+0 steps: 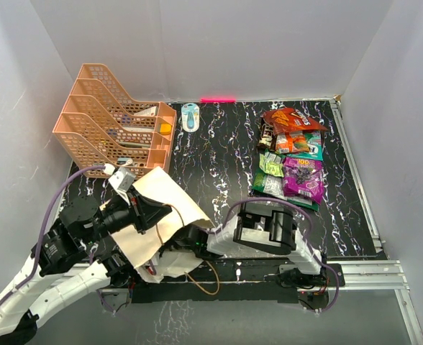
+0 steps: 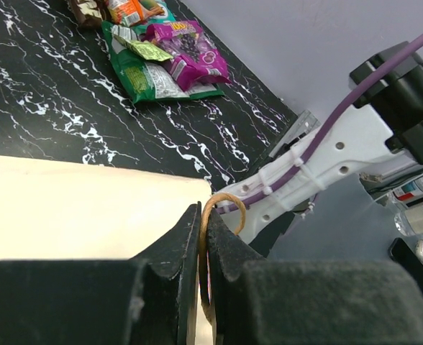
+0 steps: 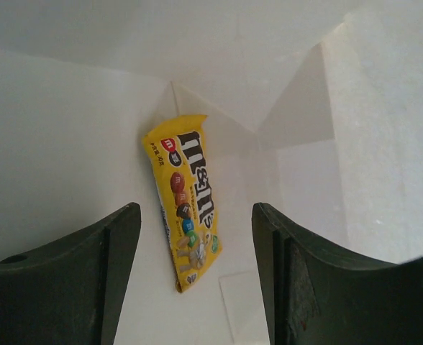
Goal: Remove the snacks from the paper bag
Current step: Take out the snack from the paper bag.
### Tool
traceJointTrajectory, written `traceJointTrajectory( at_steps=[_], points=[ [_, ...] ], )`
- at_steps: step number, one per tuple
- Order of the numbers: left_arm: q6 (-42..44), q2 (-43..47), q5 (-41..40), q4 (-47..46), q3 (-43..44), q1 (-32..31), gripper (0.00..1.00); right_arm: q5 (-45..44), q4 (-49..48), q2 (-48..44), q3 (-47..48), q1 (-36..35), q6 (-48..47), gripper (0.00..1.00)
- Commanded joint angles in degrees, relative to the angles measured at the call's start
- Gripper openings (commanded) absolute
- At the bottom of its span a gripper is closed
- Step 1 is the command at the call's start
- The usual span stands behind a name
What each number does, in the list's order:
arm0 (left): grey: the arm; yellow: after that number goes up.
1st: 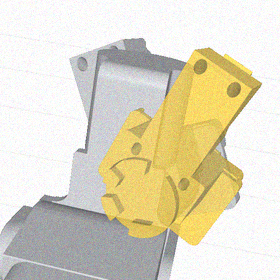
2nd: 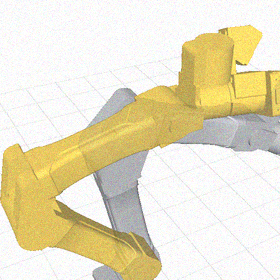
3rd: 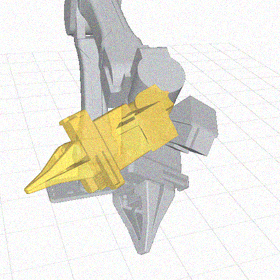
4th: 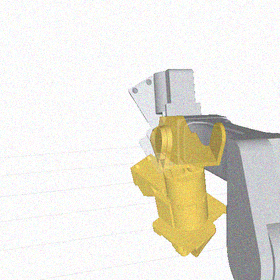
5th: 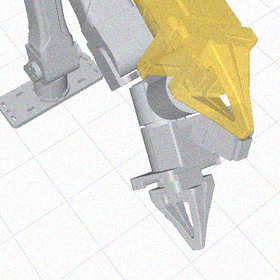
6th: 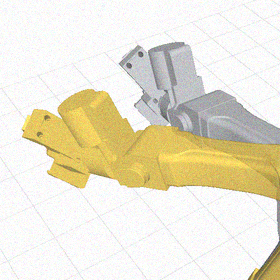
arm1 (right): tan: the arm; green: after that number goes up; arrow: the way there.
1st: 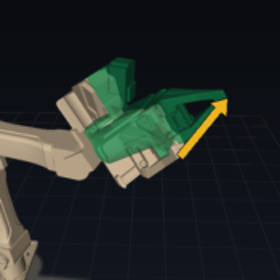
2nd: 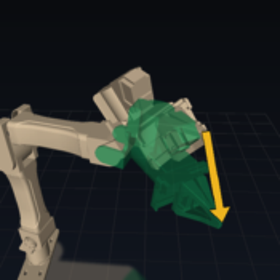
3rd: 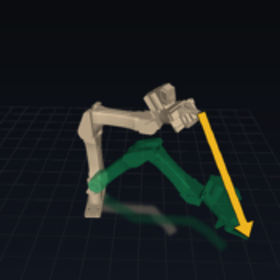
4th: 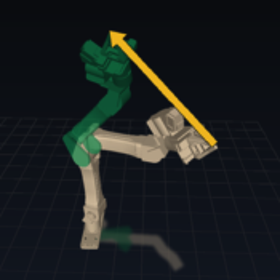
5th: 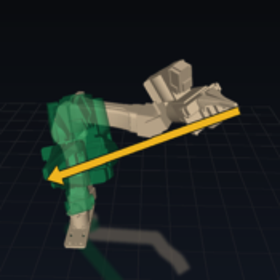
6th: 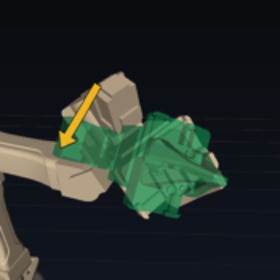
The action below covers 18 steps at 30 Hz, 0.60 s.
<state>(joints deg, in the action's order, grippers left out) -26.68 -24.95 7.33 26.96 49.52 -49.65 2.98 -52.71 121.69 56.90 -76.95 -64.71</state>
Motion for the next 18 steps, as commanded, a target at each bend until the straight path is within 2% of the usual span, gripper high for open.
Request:
traceJointTrajectory(
  at_steps=[1, 12, 18],
  points=[
    [0.88, -1.58, 3.46, -2.25, 2.43, 0.02, 0.05, 1.84, 1.47, 3.41, 5.76, 1.81, -1.39, 0.66],
    [-0.4, -3.45, 7.4, -5.49, 1.68, 0.0, 0.06, 1.92, 5.04, 12.82, 19.57, 4.59, 0.52, 0.69],
    [-1.16, -2.12, 7.33, -4.99, 1.06, 0.03, 0.06, -0.7, 6.76, 16.22, 26.84, 5.68, 1.3, 0.59]
  ],
)
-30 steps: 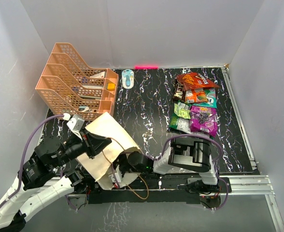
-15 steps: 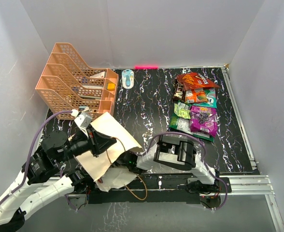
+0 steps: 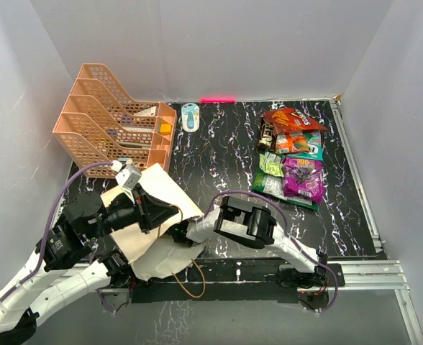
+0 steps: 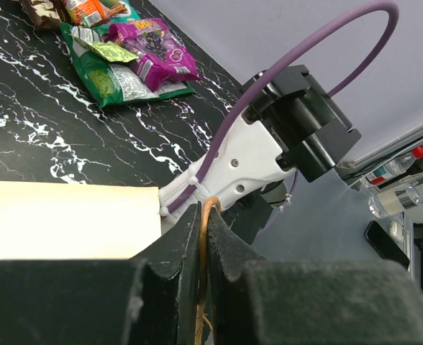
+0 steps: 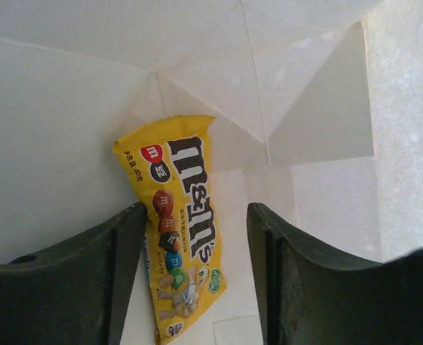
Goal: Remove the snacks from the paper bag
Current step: Take out the snack from the paper bag.
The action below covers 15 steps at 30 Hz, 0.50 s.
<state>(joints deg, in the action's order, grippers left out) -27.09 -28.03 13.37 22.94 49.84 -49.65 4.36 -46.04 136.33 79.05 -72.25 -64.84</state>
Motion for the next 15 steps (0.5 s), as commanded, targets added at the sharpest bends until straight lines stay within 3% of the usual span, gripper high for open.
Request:
traceJointTrajectory(
  at_steps=[1, 7, 15],
  points=[
    [-0.89, 1.29, 1.11, -0.78, 0.58, 0.04, 0.06, -2.56, 0.1, 1.84, 5.32, 1.23, 1.87, 0.56],
    [-1.86, 3.46, 0.21, 1.77, 0.38, -0.01, 0.06, -3.83, 0.68, 2.27, 7.53, 3.16, 3.9, 0.4],
    [-1.74, 7.41, -5.94, 8.57, 1.29, 0.0, 0.06, -3.14, 0.41, -0.54, 4.19, 4.57, 3.98, 0.09]
  ],
)
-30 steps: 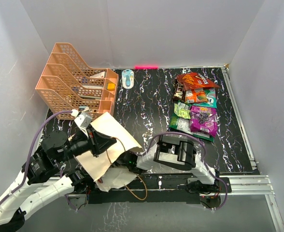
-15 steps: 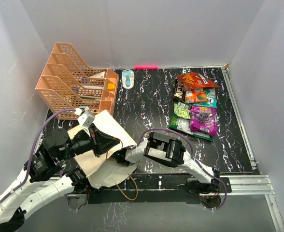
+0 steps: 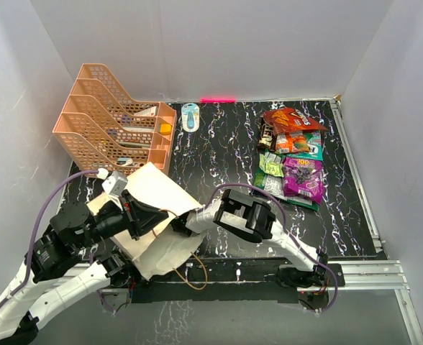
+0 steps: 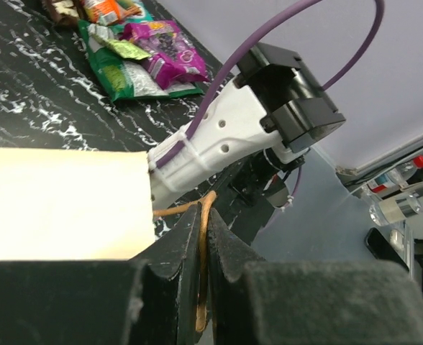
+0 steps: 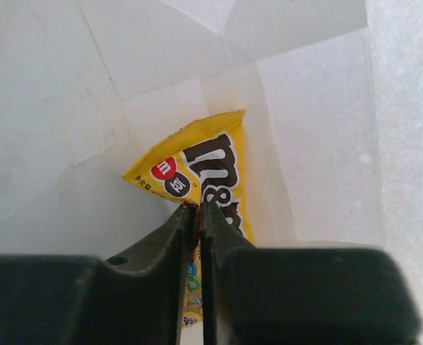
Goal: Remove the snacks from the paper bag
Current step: Take out the snack from the paper bag.
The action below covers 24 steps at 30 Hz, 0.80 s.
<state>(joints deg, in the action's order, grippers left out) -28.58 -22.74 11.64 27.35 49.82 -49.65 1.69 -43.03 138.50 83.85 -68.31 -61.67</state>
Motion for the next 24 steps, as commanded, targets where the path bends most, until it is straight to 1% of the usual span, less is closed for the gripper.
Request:
traceJointTrajectory(
  at_steps=[1, 6, 10, 15, 19, 20, 22, 24],
  points=[
    [-0.36, 2.81, -5.15, 5.02, 1.2, 0.01, 0.06, -0.46, -2.98, -3.43, -1.64, 0.64, 0.85, 0.08],
    [-1.13, 6.88, -10.7, 7.4, -0.12, 0.03, 0.07, -0.01, -5.86, -8.75, -9.41, 0.55, 2.17, 0.08],
    [-1.63, 7.62, -13.53, 7.66, -0.37, -0.01, 0.07, 0.2, -6.78, -14.52, -16.18, -0.07, 3.33, 0.08],
    [-1.49, 6.13, -14.3, 4.46, -1.13, 0.0, 0.07, 3.23, -6.79, -22.93, -25.45, -2.11, 6.65, 0.08],
    [-1.38, 4.96, -13.76, 2.57, -1.76, 0.01, 0.07, 3.15, -7.03, -29.17, -32.76, -4.71, 9.54, 0.08],
    [-1.55, 4.91, -13.74, 2.23, -2.0, 0.0, 0.07, 3.21, -6.64, -30.88, -34.06, -5.17, 10.36, 0.08],
    [-1.74, 4.86, -13.83, 1.29, -2.5, 0.04, 0.07, 3.32, -2.76, -34.41, -35.95, -5.97, 11.22, 0.08],
    [-1.68, 4.77, -13.84, 0.33, -2.6, 0.0, 0.07, 1.68, -0.08, -37.83, -38.17, -6.5, 12.58, 0.08]
  ],
)
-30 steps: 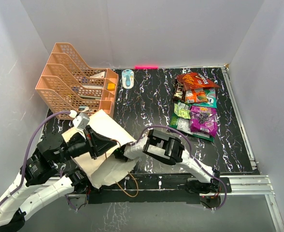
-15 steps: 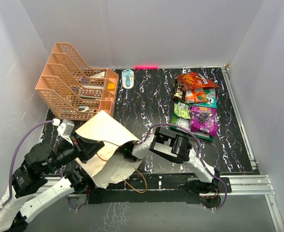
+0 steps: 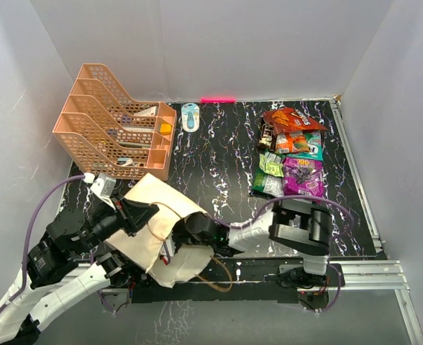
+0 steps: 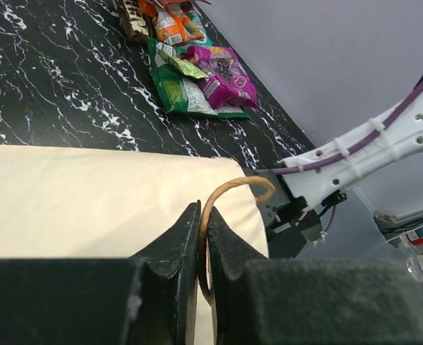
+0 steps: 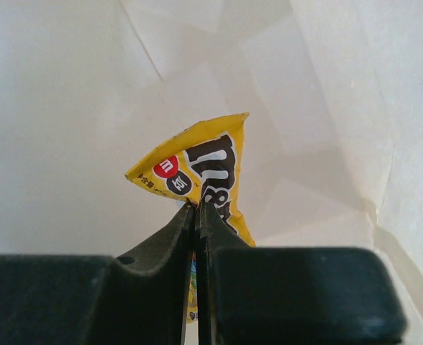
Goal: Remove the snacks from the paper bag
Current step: Take out the snack from the paper bag, then place the snack at the center of the board.
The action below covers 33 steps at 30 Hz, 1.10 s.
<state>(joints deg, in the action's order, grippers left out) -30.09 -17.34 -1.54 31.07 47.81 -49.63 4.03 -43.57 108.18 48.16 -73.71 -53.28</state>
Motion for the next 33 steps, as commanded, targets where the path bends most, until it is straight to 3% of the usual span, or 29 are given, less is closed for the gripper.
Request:
traceJointTrajectory(
  at_steps=[1, 4, 9, 14, 19, 23, 27, 33],
  points=[
    [-0.07, -0.79, -0.66, -3.74, -0.45, -0.03, 0.07, -2.06, 1.75, -10.85, -4.53, -1.16, 5.4, 0.08],
    [0.51, -1.53, -0.72, -4.4, 0.3, -0.03, 0.07, -7.3, 6.99, -19.95, -9.36, -1.09, 9.04, 0.08],
    [1.51, -3.92, -1.3, -6.39, 1.22, -0.03, 0.07, -14.6, 27.16, -36.54, -11.46, -0.91, 13.57, 0.08],
    [-0.42, -9.4, -7.74, -9.32, 3.47, -0.03, 0.09, -9.74, 48.83, -54.48, -10.27, -0.91, 15.84, 0.08],
    [-0.44, -17.48, -5.32, -13.69, 7.29, 0.02, 0.09, -12.61, 56.17, -70.35, -5.93, -0.94, 22.29, 0.08],
    [-1.74, -22.86, 0.26, -20.88, 9.05, -0.01, 0.09, -25.26, 54.02, -73.06, -2.07, -0.93, 28.05, 0.08],
    [-4.0, -29.6, 7.47, -28.38, 12.96, -0.03, 0.09, -37.79, 51.61, -69.99, 2.32, -0.93, 29.66, 0.08],
    [-6.86, -36.13, 14.01, -37.43, 17.53, -0.02, 0.09, -46.94, 49.06, -65.69, 5.51, -0.91, 26.95, 0.08]
  ],
)
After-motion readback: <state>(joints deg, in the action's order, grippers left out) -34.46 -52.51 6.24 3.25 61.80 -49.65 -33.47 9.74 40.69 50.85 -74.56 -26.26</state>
